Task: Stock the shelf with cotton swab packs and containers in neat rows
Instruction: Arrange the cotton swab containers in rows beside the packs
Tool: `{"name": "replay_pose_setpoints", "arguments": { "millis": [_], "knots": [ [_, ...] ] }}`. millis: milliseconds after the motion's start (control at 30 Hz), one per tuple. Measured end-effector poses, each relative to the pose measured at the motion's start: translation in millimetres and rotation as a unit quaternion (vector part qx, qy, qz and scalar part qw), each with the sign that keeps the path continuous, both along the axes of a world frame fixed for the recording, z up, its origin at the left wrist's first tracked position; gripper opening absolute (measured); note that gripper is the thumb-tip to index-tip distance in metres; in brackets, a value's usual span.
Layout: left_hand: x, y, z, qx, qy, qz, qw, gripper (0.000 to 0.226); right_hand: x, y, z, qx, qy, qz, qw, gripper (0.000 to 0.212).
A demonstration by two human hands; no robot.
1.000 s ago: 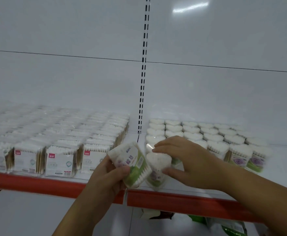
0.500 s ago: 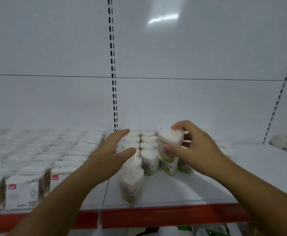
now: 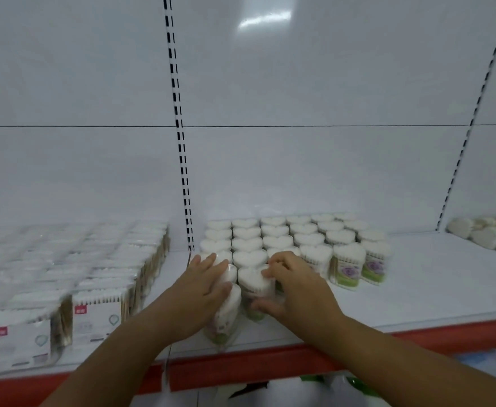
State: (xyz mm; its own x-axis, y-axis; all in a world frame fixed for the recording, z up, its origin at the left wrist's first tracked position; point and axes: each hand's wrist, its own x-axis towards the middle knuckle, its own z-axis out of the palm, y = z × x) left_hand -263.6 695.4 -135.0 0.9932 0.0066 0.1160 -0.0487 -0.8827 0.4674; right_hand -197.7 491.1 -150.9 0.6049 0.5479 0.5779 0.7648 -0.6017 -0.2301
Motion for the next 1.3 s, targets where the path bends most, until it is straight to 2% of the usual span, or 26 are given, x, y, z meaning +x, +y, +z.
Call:
{"name": "replay_pose_setpoints", "arguments": {
  "millis": [133, 267, 367, 467, 533, 600, 733, 867, 1033, 1167, 1300],
  "knots": [
    [0, -1, 14, 0.002, 0.032, 0.018, 0.999, 0.059, -5, -12, 9, -0.028, -0.017, 0.035, 0.999, 0.070],
    [9, -22, 43, 0.053, -0.002, 0.066, 0.996, 0.062, 15, -61, 34, -0.071, -0.070, 0.067, 0.993, 0.053],
    [41, -75, 72, 0.071, -0.002, 0.024, 0.997, 0.061, 55, -131, 59, -0.222, -0.058, -0.014, 0.973, 0.056],
    [93, -160, 99, 0.118, 0.036, -0.036, 0.992, 0.061, 88, -222, 82, -0.360, 0.018, -0.176, 0.916, 0.067],
    [124, -226, 108, 0.132, 0.027, -0.062, 0.989, 0.062, 97, -289, 90, -0.331, 0.092, -0.233, 0.910, 0.070],
    [149, -291, 105, 0.150, 0.013, -0.101, 0.983, 0.063, 94, -356, 89, -0.290, 0.128, -0.241, 0.917, 0.071],
    [184, -413, 79, 0.192, 0.031, -0.188, 0.963, 0.068, 81, -484, 73, -0.277, 0.129, -0.267, 0.914, 0.069],
    [208, -514, 62, 0.180, 0.037, -0.248, 0.951, 0.068, 81, -583, 60, -0.211, 0.150, -0.304, 0.917, 0.067],
    [250, -582, 59, 0.166, 0.030, -0.295, 0.940, 0.067, 110, -644, 41, -0.176, 0.150, -0.318, 0.919, 0.061],
    [306, -614, 59, 0.163, 0.032, -0.311, 0.936, 0.065, 149, -665, 34, -0.173, 0.064, -0.286, 0.940, 0.043],
    [377, -648, 66, 0.141, 0.029, -0.321, 0.936, 0.054, 195, -690, 45, -0.179, 0.033, -0.290, 0.940, 0.040]
  ]
}}
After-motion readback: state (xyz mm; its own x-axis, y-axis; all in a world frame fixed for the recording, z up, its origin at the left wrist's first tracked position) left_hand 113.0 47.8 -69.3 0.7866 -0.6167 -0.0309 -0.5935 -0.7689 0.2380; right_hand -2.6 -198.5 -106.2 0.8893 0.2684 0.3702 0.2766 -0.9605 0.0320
